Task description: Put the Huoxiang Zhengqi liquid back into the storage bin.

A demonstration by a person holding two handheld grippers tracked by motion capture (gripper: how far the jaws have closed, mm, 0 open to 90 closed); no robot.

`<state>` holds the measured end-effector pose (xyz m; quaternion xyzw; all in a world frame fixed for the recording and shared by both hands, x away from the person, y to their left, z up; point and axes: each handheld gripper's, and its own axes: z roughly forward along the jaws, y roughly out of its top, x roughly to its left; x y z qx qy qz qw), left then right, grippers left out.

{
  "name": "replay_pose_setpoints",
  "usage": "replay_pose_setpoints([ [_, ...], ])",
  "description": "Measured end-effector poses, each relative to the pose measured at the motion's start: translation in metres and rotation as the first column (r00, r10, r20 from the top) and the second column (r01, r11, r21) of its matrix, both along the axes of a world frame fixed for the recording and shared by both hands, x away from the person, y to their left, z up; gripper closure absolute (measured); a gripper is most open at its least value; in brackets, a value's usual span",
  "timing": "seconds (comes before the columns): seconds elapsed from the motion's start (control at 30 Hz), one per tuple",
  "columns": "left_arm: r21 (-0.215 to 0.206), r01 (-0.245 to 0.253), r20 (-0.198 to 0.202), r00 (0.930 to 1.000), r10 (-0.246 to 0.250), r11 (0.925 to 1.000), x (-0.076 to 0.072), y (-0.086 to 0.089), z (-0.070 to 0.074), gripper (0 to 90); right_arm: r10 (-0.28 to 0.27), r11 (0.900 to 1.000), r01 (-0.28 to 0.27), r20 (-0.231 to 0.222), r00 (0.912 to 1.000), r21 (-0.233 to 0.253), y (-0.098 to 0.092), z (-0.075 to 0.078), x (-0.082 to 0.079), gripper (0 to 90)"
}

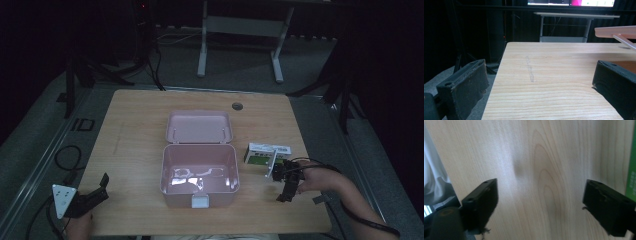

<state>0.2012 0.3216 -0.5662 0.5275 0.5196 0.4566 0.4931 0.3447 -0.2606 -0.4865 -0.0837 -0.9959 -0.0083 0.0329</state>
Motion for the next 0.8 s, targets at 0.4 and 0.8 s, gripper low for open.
replay_pose_setpoints([
  [0.4, -0.001, 0.000, -0.001, 1.0000, 0.000, 1.0000, 0.000, 0.000, 0.000, 0.2, 0.048, 0.999, -0.048, 0.005, 0.9988, -0.008, 0.016, 0.011, 0.000, 13.5],
  [0.8, -0.001, 0.002, 0.000, 1.0000, -0.002, 1.0000, 0.000, 0.000, 0.000, 0.2, 0.085, 0.996, -0.085, 0.013, 0.9963, 0.006, 0.032, 0.029, 0.006, 13.7],
])
